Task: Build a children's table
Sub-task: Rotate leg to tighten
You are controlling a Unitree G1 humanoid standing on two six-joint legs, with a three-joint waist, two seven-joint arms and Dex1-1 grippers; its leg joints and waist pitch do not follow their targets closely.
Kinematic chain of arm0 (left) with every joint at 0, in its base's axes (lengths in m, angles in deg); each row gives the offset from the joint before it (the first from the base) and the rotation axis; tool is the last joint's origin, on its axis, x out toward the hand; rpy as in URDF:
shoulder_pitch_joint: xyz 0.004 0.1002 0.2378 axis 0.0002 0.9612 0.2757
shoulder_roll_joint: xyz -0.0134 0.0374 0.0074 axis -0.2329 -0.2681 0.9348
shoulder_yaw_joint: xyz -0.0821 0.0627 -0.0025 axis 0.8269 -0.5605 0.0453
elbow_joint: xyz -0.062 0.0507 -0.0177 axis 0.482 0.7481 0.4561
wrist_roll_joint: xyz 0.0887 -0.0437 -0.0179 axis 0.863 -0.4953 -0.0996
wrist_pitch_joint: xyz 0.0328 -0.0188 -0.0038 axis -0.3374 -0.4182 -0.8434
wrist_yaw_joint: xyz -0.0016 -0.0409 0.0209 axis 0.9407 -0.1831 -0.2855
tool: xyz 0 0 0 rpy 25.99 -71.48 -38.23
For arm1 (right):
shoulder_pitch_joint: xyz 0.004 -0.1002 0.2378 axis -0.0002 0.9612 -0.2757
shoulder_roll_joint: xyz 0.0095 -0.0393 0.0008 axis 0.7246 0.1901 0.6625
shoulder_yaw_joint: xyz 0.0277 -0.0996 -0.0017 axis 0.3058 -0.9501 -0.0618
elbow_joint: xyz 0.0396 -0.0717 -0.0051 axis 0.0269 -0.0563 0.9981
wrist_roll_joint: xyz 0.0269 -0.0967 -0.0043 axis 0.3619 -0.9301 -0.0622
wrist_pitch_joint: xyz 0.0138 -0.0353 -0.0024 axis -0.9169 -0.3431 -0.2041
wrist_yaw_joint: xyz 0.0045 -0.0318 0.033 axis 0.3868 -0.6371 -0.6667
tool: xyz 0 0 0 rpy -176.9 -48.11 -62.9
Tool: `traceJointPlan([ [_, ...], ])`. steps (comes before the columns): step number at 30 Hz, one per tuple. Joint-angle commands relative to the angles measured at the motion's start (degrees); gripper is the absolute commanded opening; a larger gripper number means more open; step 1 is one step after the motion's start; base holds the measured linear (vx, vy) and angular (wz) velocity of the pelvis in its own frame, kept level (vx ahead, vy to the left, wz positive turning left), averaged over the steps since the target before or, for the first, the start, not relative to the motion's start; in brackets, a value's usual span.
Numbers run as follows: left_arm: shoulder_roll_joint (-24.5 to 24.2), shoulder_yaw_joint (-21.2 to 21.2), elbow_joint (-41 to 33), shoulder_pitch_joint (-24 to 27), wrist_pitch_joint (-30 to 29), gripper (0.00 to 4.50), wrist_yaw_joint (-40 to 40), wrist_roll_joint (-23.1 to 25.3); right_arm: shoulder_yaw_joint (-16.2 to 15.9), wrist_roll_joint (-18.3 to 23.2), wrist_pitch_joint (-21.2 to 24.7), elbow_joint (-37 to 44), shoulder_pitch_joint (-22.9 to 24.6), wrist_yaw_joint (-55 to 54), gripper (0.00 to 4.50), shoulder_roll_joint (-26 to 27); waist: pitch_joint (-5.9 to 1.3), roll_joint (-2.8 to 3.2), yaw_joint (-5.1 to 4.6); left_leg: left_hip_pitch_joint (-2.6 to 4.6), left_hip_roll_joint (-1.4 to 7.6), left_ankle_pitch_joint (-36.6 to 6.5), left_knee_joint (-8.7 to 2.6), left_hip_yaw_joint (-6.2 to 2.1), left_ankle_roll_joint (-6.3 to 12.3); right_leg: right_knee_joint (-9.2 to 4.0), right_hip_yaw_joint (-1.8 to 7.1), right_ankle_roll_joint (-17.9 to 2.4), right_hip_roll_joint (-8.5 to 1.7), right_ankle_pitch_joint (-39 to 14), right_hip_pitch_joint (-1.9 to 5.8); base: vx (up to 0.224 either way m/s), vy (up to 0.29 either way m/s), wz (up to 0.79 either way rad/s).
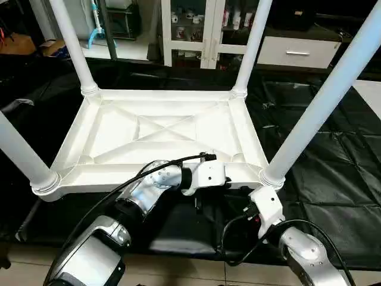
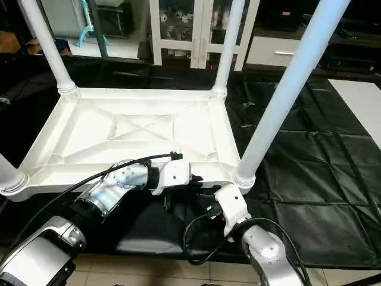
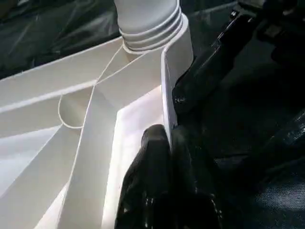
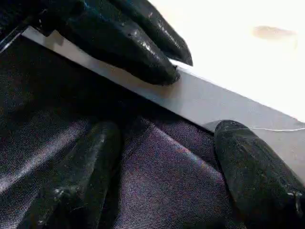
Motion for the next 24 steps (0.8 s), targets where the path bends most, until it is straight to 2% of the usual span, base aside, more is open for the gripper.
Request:
traceJointPlan([
  [1, 4.82, -2.92, -3.98, -1.86, 8.84, 0.0, 4.78, -2.61, 0.5, -0.54, 1.49, -0.01, -1.42, -0.67, 3.45, 0.22, -3.24, -0.46, -0.33, 1.11, 3.21, -14.28, -4.56, -1.46, 4.32, -3.03, 1.27, -12.94, -3.03, -12.32, 2.2, 0.0, 0.0, 0.0],
  [4, 5.14, -2.01, -3.17, -2.52, 9.11, 0.0, 1.96, -1.83, 0.49, -0.59, 1.46, -0.11, -1.5, -0.59, 3.45, 0.21, -3.25, -0.52, -0.26, 1.1, 3.18, -13.2, -4.42, -1.35, 4.99, -2.86, 1.26, -13.59, -3.05, -10.79, 2.28, 0.0, 0.0, 0.0],
  [5, 5.61, -1.04, -2.8, -2.75, 8.16, 0.46, 2.23, -2.5, 0.47, -0.61, 1.46, -0.2, -1.56, -0.6, 3.48, 0.2, -3.22, -0.59, -0.23, 1.14, 3.18, -13.32, -4.41, -1.31, 5.08, -2.9, 1.26, -13.68, -3.07, -11.16, 2.26, 0.0, 0.0, 0.0],
  [6, 5.79, -0.14, -2.79, -2.9, 7.5, 0.57, 2.62, -3.03, 0.44, -0.67, 1.39, -0.41, -1.64, -0.55, 3.48, 0.18, -3.19, -0.7, -0.22, 1.14, 3.19, -13.43, -4.42, -1.3, 5.09, -2.93, 1.25, -13.61, -3.06, -11.53, 2.23, 0.0, 0.0, 0.0],
  [8, 6.01, 1.22, -3.53, -2.8, 6.34, 0.57, 4.36, -4.84, 0.4, -0.84, 1.29, -0.67, -1.77, -0.53, 3.48, 0.1, -3.25, -0.53, 0.05, 1.33, 3.26, -13.2, -4.42, -1.39, 5.05, -3.09, 1.25, -14.05, -3.31, -12.07, 2.23, 0.0, 0.0, 0.0],
  [9, 6.0, 1.25, -3.56, -2.79, 6.34, 0.67, 4.38, -4.88, 0.39, -0.85, 1.29, -0.67, -1.77, -0.53, 3.48, 0.1, -3.04, -0.58, -0.09, 1.33, 3.56, -14.67, -4.65, -1.35, 4.33, -3.04, 1.2, -14.8, -3.12, -11.77, 2.08, 0.0, 0.0, 0.0],
  [10, 5.91, 1.83, -4.0, -2.78, 6.6, 0.79, 4.89, -5.88, 0.29, -1.06, 1.15, -0.86, -1.87, -0.43, 3.48, 0.04, -3.08, -0.62, -0.12, 1.22, 3.5, -15.22, -4.69, -1.42, 4.1, -2.91, 1.14, -14.68, -3.13, -11.8, 2.22, 0.0, 0.0, 0.0],
  [11, 5.9, 1.92, -4.03, -2.78, 6.66, 0.92, 4.99, -6.05, 0.27, -1.11, 1.13, -0.89, -1.89, -0.41, 3.48, 0.04, -2.93, -1.42, -0.33, 0.9, 3.22, -16.15, -4.62, -1.37, 4.26, -2.83, 1.1, -13.76, -3.17, -13.22, 2.31, 0.0, 0.0, 0.0],
  [12, 5.84, 3.44, -5.85, -2.51, 6.01, 0.97, 5.81, -8.72, 0.04, -1.46, 0.66, -1.16, -2.12, -0.12, 3.48, -0.09, -2.9, -1.56, -0.81, 0.51, 3.1, -16.48, -4.77, -1.47, 4.34, -2.87, 1.11, -13.21, -3.34, -14.65, 2.64, 0.0, 0.0, 0.0],
  [13, 5.81, 3.98, -6.53, -2.33, 5.67, 0.98, 6.16, -9.69, -0.07, -1.6, 0.45, -1.29, -2.17, -0.07, 3.48, -0.08, -2.87, -2.2, -1.35, 0.12, 2.98, -17.42, -4.84, -1.58, 4.07, -3.26, 0.93, -11.69, -3.47, -18.67, 2.76, 0.0, 0.0, 0.0],
  [15, 5.38, 5.07, -8.4, -2.12, 5.4, 1.11, 5.45, -10.86, -0.17, -1.79, 0.29, -1.49, -2.47, -0.03, 3.48, -0.12, -2.94, -1.78, -1.45, 0.57, 3.08, -17.95, -4.56, -1.67, 3.57, -3.55, 1.13, -11.06, -3.59, -20.75, 2.23, 0.0, 0.0, 0.0],
  [16, 4.93, 5.96, -10.12, -1.73, 3.11, 1.24, 5.31, -12.05, -0.3, -1.94, -0.02, -1.66, -2.68, 0.09, 3.48, -0.17, -3.05, -1.87, -1.47, 0.66, 3.05, -16.99, -4.44, -1.53, 3.81, -3.33, 1.18, -11.54, -3.31, -18.36, 2.1, 0.0, 0.0, 0.0],
  [17, 3.49, 7.04, -13.29, -0.72, -0.91, 1.35, 5.05, -13.18, -0.38, -1.98, -0.18, -1.84, -3.01, 0.18, 3.48, -0.11, -2.95, -2.71, -1.24, 0.83, 3.12, -16.7, -4.29, -1.28, 4.38, -3.19, 1.18, -12.25, -3.28, -17.59, 1.89, 0.0, 0.0, 0.0],
  [18, 1.93, 8.57, -16.95, 0.81, -5.77, 1.35, 4.93, -14.37, -0.49, -1.92, -0.53, -2.01, -3.29, 0.42, 3.48, 0.03, -2.9, -2.44, -1.09, 0.81, 3.26, -16.5, -4.34, -1.38, 4.28, -2.88, 1.23, -12.81, -3.46, -17.4, 2.04, 0.0, 0.0, 0.0],
  [19, 0.89, 9.6, -19.41, 1.93, -8.92, 1.35, 4.9, -15.08, -0.57, -1.87, -0.77, -2.12, -3.45, 0.58, 3.48, 0.15, -2.7, -2.21, -0.96, 0.92, 3.32, -16.66, -4.34, -1.25, 4.23, -2.96, 1.26, -13.41, -3.45, -18.27, 1.78, 0.0, 0.0, 0.0],
  [20, -1.67, 11.14, -25.13, 5.39, -14.79, 1.35, 5.34, -16.9, -0.83, -2.04, -1.04, -2.21, -3.6, 0.67, 3.48, 0.26, -2.66, -2.64, -1.01, 0.8, 3.3, -16.29, -4.35, -1.26, 3.99, -2.84, 1.13, -13.33, -3.3, -18.52, 1.88, 0.0, 0.0, 0.0],
  [21, -2.57, 11.62, -27.1, 6.69, -16.55, 1.35, 5.64, -17.51, -0.9, -2.14, -1.02, -2.25, -3.67, 0.61, 3.48, 0.29, -2.37, -2.41, -1.27, 0.38, 3.23, -16.07, -4.69, -1.44, 3.89, -2.75, 1.03, -12.79, -3.16, -19.44, 1.99, 0.0, 0.0, 0.0],
  [22, -3.11, 11.93, -28.12, 7.41, -17.7, 1.35, 5.48, -17.67, -0.92, -2.14, -1.06, -2.24, -3.7, 0.63, 3.48, 0.3, -2.38, -2.23, -1.33, 0.53, 3.28, -16.68, -4.76, -1.46, 3.57, -2.78, 0.96, -12.28, -3.02, -20.56, 1.87, 0.0, 0.0, 0.0],
  [23, -4.33, 12.7, -30.44, 9.1, -20.16, 1.35, 5.05, -18.06, -0.97, -2.15, -1.18, -2.21, -3.77, 0.68, 3.48, 0.33, -2.53, -2.02, -1.22, 1.15, 3.26, -17.42, -4.51, -1.4, 2.86, -2.93, 1.09, -11.72, -2.86, -21.06, 1.37, 0.0, 0.0, 0.0],
  [24, -5.58, 13.72, -32.76, 11.03, -22.23, 1.35, 4.34, -18.56, -1.03, -2.16, -1.4, -2.13, -3.81, 0.75, 3.48, 0.35, -2.71, -2.1, -1.22, 1.3, 3.41, -17.06, -4.56, -1.42, 2.52, -2.58, 1.14, -12.03, -2.85, -19.35, 1.46, 0.0, 0.0, 0.0],
])
